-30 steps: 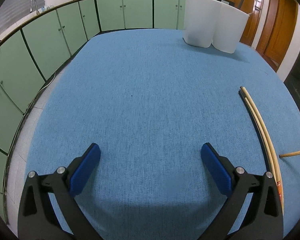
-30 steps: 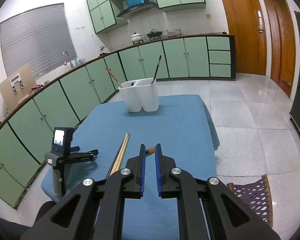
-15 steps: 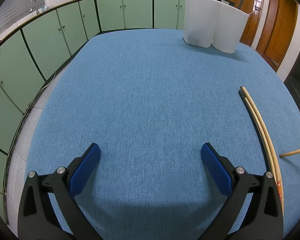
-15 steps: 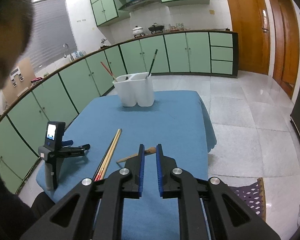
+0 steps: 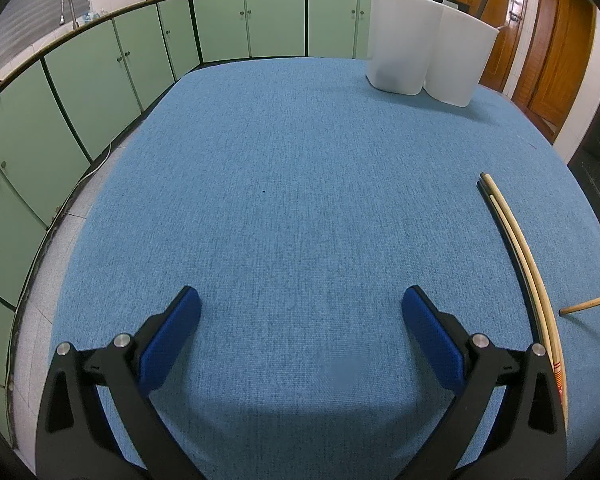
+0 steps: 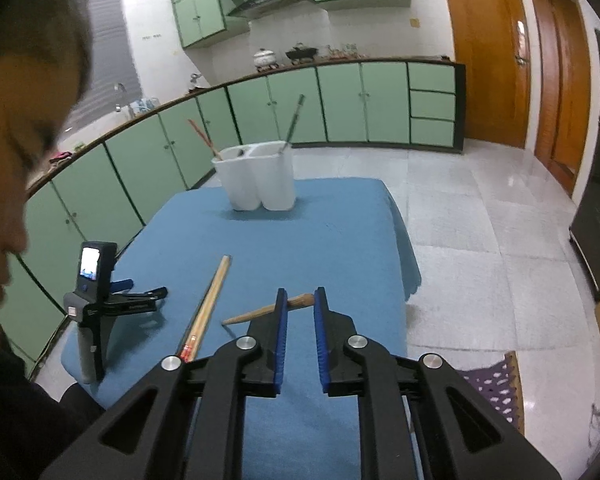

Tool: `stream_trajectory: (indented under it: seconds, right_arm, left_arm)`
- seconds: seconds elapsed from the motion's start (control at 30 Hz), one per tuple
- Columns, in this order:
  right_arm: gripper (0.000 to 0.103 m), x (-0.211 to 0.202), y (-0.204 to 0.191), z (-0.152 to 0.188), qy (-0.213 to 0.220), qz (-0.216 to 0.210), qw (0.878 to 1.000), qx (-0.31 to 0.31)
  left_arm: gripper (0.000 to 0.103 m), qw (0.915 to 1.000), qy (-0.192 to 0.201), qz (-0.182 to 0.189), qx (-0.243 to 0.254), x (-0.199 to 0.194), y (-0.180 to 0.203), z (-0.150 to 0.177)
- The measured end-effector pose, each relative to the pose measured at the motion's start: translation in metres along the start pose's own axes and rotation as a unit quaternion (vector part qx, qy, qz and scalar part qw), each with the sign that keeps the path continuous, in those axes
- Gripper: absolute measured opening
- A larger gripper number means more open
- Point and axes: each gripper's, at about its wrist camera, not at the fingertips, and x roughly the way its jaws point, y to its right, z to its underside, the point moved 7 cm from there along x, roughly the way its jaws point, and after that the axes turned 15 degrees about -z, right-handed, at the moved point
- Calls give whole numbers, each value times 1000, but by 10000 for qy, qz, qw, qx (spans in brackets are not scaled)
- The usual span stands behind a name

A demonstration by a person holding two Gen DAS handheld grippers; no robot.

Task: Organize utensils

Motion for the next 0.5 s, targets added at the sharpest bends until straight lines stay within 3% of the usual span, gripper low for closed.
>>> stream_trajectory:
  seconds: [0.23,0.5]
  right_arm:
    - [11,-1,-31,-5,152,-174,9990,-389]
    - [10,19,-49,11,-14,-169,9972,-729]
  left_arm:
    - [98,10000,1,-1,1,0,0,0]
    - [98,10000,2,-1,1,0,0,0]
